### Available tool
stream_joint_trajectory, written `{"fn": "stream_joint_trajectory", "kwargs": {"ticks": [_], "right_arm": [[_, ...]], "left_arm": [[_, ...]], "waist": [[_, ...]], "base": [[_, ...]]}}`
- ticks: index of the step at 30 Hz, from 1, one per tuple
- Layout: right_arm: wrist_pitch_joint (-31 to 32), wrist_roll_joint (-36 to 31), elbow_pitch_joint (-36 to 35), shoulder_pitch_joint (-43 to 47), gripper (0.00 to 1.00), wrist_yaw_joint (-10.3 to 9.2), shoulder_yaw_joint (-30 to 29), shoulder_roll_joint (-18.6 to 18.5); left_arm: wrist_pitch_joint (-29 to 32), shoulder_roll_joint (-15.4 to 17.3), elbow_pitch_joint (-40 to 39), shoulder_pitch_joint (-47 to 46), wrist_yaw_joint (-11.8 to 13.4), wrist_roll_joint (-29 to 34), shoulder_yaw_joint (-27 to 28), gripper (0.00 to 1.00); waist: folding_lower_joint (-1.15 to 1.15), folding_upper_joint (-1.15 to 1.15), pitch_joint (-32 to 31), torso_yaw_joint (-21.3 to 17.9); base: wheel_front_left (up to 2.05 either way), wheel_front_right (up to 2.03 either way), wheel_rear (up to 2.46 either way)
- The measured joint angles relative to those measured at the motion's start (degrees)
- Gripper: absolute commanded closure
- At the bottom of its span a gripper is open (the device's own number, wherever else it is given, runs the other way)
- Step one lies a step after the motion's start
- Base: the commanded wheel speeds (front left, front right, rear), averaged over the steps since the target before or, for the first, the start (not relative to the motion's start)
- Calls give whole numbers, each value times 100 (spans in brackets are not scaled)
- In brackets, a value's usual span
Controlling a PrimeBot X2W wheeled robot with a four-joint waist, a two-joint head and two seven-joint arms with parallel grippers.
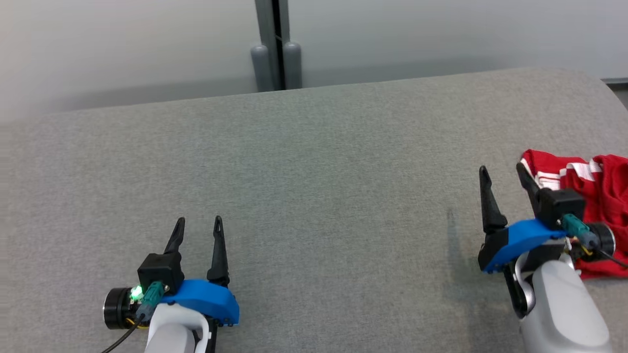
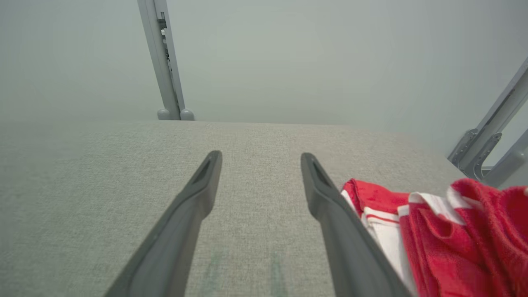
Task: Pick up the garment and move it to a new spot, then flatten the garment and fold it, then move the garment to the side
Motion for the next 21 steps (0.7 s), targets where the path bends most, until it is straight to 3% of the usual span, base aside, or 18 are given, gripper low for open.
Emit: {"fn": "stream_joint_trajectory", "kwargs": {"ticks": [9,21], "right_arm": [[0,792,-272,830,0,0,533,14],[0,1144,-215,1221,0,0,817,18]], "left_arm": [[0,4,-33,264,59,-67,165,0],[0,2,-48,669,49,-47,403,0]], "waist": [[0,0,-327,495],[-1,-1,-801,513]], "base": [[0,0,0],[0,0,0]]}}
